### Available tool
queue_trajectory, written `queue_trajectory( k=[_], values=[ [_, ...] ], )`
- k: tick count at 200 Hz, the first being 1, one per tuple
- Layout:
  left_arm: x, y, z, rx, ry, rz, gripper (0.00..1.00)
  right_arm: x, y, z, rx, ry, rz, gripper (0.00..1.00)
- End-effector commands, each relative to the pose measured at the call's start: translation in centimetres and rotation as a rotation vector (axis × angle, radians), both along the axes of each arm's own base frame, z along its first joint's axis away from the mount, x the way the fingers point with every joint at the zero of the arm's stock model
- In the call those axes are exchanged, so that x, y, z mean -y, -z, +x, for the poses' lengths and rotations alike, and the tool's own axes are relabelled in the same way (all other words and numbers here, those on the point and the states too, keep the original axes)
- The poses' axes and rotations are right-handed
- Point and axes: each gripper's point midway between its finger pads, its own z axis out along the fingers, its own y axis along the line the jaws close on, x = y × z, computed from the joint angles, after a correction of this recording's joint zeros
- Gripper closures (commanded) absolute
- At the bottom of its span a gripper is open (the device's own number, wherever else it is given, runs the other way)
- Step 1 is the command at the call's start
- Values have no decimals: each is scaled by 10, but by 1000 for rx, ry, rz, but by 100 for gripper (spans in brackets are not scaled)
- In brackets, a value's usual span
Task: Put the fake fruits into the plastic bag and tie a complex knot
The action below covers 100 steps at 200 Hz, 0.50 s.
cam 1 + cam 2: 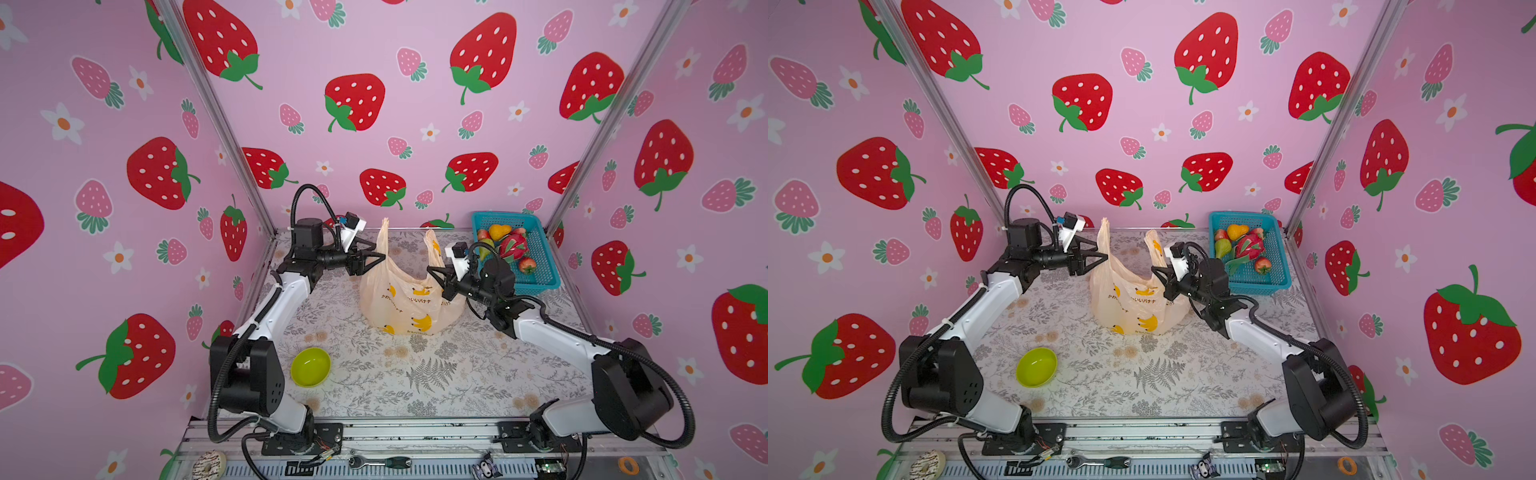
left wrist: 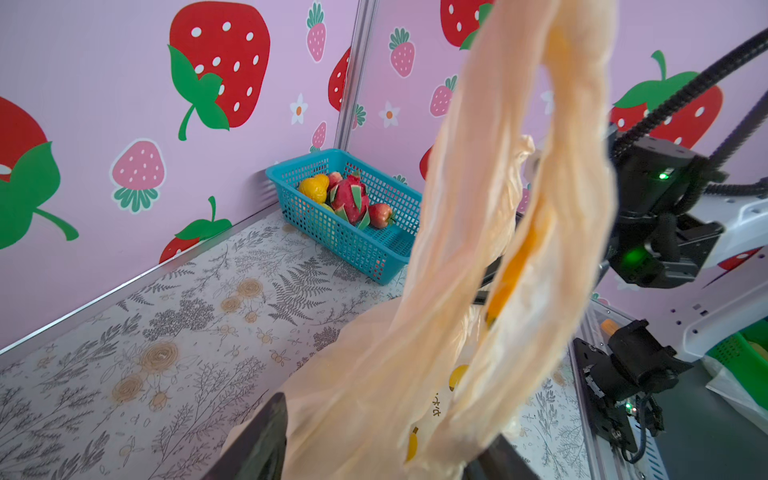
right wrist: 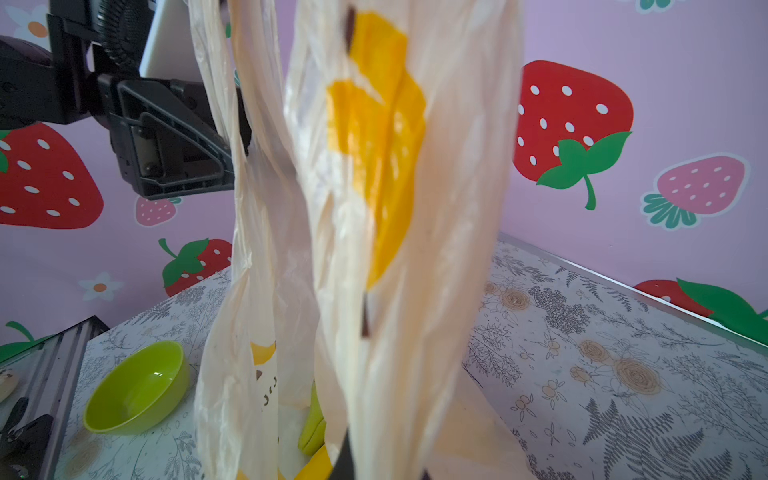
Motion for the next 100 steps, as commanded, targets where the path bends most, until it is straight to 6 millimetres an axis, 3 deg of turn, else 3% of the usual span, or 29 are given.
queue_trajectory(
  k=[1, 34, 78, 100],
  values=[
    [11, -20, -4, 58, 100, -30, 44, -3, -9, 4, 18, -9, 10, 100],
    [21, -16, -9, 72, 131, -21, 54, -2, -10, 5, 25, 0, 4, 100],
    [29, -12, -14, 81, 152, -3, 81, -3, -11, 7, 30, 3, 2, 100],
    [30, -10, -14, 90, 158, 5, 81, -3, -10, 7, 27, 1, 0, 100]
  ],
)
